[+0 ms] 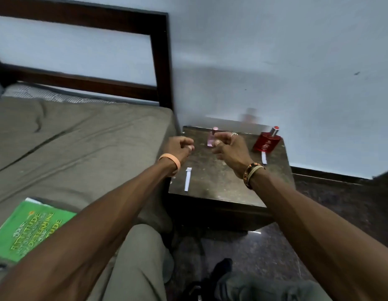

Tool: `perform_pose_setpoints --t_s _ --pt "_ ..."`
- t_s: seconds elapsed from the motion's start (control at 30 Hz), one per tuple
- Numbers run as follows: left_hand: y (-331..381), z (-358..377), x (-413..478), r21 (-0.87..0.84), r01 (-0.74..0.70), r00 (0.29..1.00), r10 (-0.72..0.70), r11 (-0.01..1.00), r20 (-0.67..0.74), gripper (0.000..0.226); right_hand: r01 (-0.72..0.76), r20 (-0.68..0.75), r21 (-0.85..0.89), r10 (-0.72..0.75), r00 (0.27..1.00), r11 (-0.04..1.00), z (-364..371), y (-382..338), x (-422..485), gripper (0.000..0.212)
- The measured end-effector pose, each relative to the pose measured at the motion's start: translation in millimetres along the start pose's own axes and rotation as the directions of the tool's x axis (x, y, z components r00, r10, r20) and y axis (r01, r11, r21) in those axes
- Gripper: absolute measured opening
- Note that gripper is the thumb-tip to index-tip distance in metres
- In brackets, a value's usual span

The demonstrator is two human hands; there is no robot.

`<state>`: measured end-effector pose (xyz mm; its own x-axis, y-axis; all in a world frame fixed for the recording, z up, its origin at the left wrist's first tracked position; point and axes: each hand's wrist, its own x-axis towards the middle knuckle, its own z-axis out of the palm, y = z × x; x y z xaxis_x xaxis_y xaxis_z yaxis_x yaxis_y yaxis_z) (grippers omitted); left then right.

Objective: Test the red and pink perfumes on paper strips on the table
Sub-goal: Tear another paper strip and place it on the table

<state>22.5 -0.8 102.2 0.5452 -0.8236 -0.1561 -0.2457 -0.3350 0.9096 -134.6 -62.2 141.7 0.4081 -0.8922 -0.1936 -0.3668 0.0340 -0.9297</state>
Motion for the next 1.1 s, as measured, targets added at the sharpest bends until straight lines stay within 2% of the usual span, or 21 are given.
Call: perform_pose_setpoints --t_s 0.13,0.37,0.5,0.73,0.93,1.1 --pt "-38.7 -8.0 -4.4 0.121 0.102 0.994 -0.097 0.987 -0.051 0.017 -0.082 0.091 -0.007 0.082 0.992 0.997 43.7 24.3 2.4 0.028" --pt "-91.0 17.1 4.5 0.232 0.177 0.981 -0.190 0.957 0.034 0.022 -0.205 0.116 -0.101 0.216 0.969 0.974 85.1 86.9 17.9 0.035" --pt "-104.0 27.8 12.8 0.332 0.126 0.983 -0.161 0.935 0.083 0.027 -0.240 0.121 -0.114 0.254 0.960 0.964 94.3 105.7 26.7 0.045" --pt "-111.8 37.2 31.8 0.494 0.014 0.984 -0.100 0.869 0.148 0.026 -0.261 0.127 -0.058 0.266 0.955 0.964 95.3 118.5 32.0 0.042" --pt "-114.0 39.5 37.9 0.514 0.033 0.987 -0.108 0.857 0.117 0.019 -0.309 0.086 0.024 0.306 0.948 0.951 93.4 122.9 34.3 0.040" --pt "-113.0 40.4 39.6 0.458 0.095 0.986 -0.147 0.884 0.080 0.008 -0.318 0.074 0.005 0.317 0.946 0.948 91.5 127.6 36.9 0.036"
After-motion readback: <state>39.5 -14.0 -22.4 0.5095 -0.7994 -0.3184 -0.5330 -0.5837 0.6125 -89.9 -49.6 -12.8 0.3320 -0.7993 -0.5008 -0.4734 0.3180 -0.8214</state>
